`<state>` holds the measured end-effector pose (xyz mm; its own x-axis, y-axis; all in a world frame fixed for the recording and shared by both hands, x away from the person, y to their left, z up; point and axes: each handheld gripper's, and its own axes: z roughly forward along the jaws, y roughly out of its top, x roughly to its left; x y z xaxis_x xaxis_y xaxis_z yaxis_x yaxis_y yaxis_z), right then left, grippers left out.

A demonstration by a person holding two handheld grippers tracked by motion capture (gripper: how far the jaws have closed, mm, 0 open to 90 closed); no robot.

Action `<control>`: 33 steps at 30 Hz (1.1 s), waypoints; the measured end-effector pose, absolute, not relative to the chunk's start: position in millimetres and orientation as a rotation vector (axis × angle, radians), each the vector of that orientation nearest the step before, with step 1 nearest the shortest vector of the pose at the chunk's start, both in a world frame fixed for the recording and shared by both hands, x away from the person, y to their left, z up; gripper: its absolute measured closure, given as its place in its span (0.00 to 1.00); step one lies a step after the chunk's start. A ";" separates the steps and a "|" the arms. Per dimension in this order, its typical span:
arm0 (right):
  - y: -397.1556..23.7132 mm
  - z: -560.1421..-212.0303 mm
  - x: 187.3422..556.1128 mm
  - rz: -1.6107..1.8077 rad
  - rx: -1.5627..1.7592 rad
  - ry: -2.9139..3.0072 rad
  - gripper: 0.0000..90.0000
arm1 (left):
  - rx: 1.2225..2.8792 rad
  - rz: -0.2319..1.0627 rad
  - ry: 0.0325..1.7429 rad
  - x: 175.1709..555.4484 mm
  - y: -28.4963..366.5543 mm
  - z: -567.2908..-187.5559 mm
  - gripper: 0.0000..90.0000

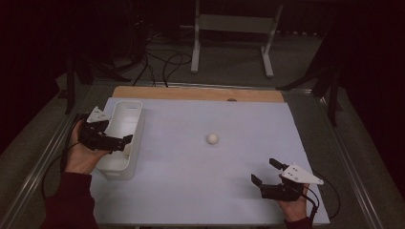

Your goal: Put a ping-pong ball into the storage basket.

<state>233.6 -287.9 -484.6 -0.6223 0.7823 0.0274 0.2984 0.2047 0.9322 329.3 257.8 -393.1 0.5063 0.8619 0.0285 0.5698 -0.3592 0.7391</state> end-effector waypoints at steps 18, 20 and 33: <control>-288.3 -484.4 233.7 1.413 1.001 2.028 0.09 | 2.081 0.567 1.121 330.2 243.0 -392.4 0.00; -288.3 -484.4 233.7 1.412 1.002 2.027 0.09 | 2.087 0.562 1.118 330.5 241.4 -393.1 0.00; -288.3 -484.5 233.8 1.413 1.003 2.028 0.09 | 2.099 0.553 1.093 333.3 231.3 -393.7 0.00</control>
<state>233.8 -288.3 -484.5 -0.6226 0.7820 0.0294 0.2987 0.2028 0.9325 333.3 231.3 -393.7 0.5537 0.8311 0.0516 0.5341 -0.4020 0.7437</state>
